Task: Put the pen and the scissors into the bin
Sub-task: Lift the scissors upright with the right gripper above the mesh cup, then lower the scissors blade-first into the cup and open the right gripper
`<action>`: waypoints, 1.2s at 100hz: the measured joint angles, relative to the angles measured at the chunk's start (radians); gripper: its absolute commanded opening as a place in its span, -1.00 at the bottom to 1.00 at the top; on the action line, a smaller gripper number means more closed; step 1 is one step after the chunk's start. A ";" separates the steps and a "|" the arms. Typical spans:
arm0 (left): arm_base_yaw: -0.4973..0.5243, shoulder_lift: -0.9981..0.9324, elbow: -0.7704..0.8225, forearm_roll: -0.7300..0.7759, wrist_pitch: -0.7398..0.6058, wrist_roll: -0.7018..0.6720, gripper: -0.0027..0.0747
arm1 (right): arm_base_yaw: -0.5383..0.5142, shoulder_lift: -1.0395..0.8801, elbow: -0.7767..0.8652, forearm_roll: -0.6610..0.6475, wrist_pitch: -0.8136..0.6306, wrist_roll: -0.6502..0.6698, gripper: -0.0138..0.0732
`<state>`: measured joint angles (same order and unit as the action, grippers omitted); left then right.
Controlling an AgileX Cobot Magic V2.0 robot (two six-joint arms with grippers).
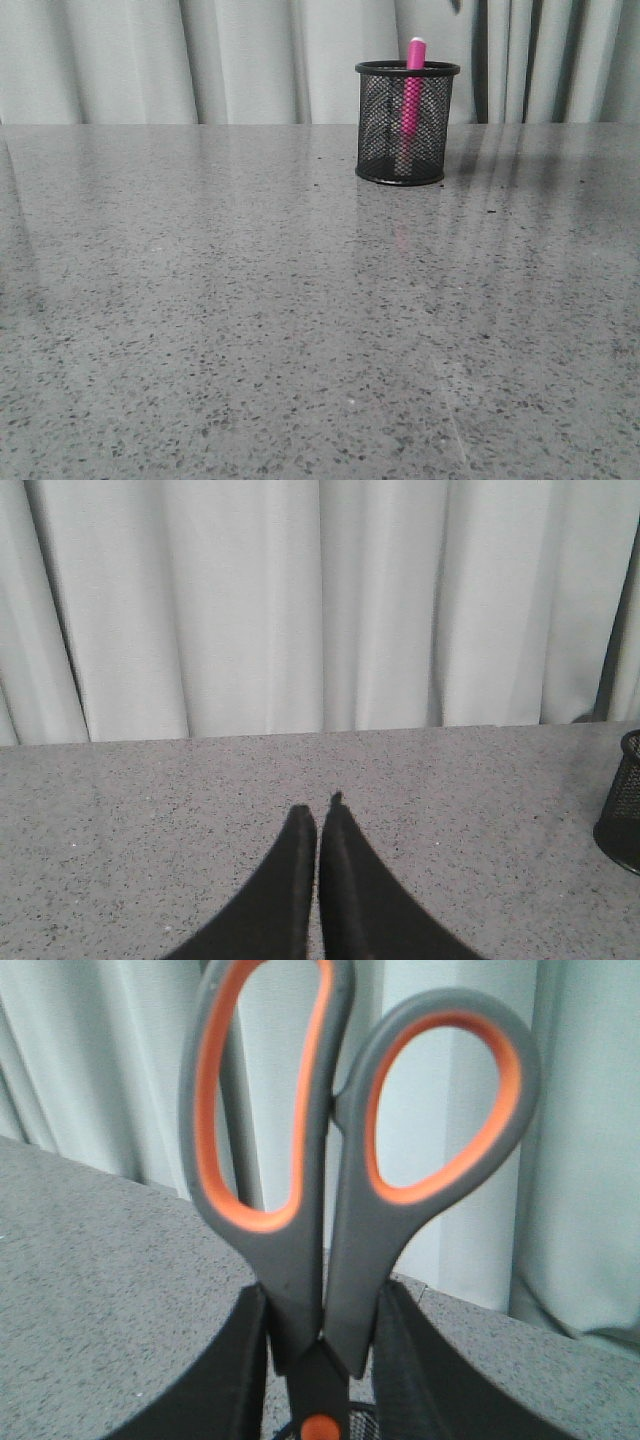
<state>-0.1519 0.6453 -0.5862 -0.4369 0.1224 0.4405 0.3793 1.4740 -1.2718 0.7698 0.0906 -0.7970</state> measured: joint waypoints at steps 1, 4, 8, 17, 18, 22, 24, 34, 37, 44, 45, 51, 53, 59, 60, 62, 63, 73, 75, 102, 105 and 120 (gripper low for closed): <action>0.000 0.000 0.000 0.000 -0.002 0.000 -0.98 | 0.002 0.006 -0.005 0.000 -0.005 0.000 -0.86; 0.000 0.000 0.000 0.000 -0.004 0.000 -0.98 | 0.007 0.033 -0.016 0.002 -0.012 0.000 -0.86; 0.000 0.000 0.000 -0.002 -0.009 0.000 -0.98 | 0.009 0.058 -0.032 0.005 -0.019 0.000 -0.86; 0.000 0.000 0.000 -0.002 -0.014 0.000 -0.98 | 0.010 0.113 -0.059 0.007 -0.039 0.000 -0.86; 0.000 0.000 0.000 -0.002 -0.013 0.000 -0.98 | 0.010 0.119 -0.063 0.009 -0.041 0.000 -0.86; 0.000 0.000 0.000 -0.002 -0.013 0.000 -0.98 | 0.010 0.133 -0.071 0.010 -0.053 0.000 -0.86; 0.000 0.000 0.000 -0.003 -0.013 0.000 -0.98 | 0.010 0.141 -0.074 0.011 -0.058 0.000 -0.86; 0.000 0.000 0.000 -0.003 -0.013 0.000 -0.98 | 0.010 0.164 -0.080 0.017 -0.063 -0.002 -0.86; 0.000 0.000 0.000 -0.003 -0.013 0.000 -0.98 | 0.010 0.167 -0.080 0.023 -0.061 -0.002 -0.86; 0.000 0.000 0.000 -0.003 -0.013 0.000 -0.98 | 0.015 0.169 -0.069 0.035 -0.076 -0.002 -0.86; 0.000 0.000 0.000 -0.003 -0.013 0.000 -0.98 | 0.015 0.169 -0.066 0.035 -0.084 -0.002 -0.86; 0.000 0.000 0.000 -0.003 -0.013 0.000 -0.98 | 0.025 0.173 -0.045 0.042 -0.123 -0.002 -0.86; 0.000 0.000 0.000 -0.003 -0.013 0.000 -0.98 | 0.027 0.174 -0.037 0.044 -0.141 -0.002 -0.86; 0.000 0.000 0.000 -0.003 -0.014 0.000 -0.98 | 0.036 0.179 -0.011 0.046 -0.191 -0.002 -0.86; 0.000 0.000 0.000 -0.003 -0.014 0.000 -0.98 | 0.036 0.180 -0.003 0.049 -0.197 -0.002 -0.86; 0.000 0.000 0.000 -0.003 -0.014 0.000 -0.98 | 0.038 0.183 0.007 0.048 -0.212 -0.002 -0.86; 0.000 0.000 0.000 -0.003 -0.014 0.000 -0.98 | 0.040 0.183 0.011 0.048 -0.217 -0.002 -0.86; 0.000 0.000 0.000 -0.003 -0.014 -0.001 -0.98 | 0.052 0.189 0.057 0.054 -0.275 -0.002 -0.86; 0.000 0.000 0.000 -0.003 -0.014 -0.001 -0.98 | 0.054 0.189 0.066 0.054 -0.281 -0.002 -0.86; 0.000 0.000 0.000 -0.003 -0.016 -0.001 -0.98 | 0.078 0.195 0.153 0.054 -0.376 -0.002 -0.86; 0.000 0.000 0.000 -0.003 -0.016 -0.001 -0.98 | 0.078 0.195 0.159 0.054 -0.378 -0.002 -0.86; 0.000 0.000 0.000 -0.003 -0.016 -0.001 -0.98 | 0.078 0.195 0.178 0.054 -0.389 -0.002 -0.86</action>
<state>-0.1519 0.6453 -0.5862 -0.4401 0.1068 0.4399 0.4576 1.6692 -1.0935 0.8236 -0.2985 -0.7992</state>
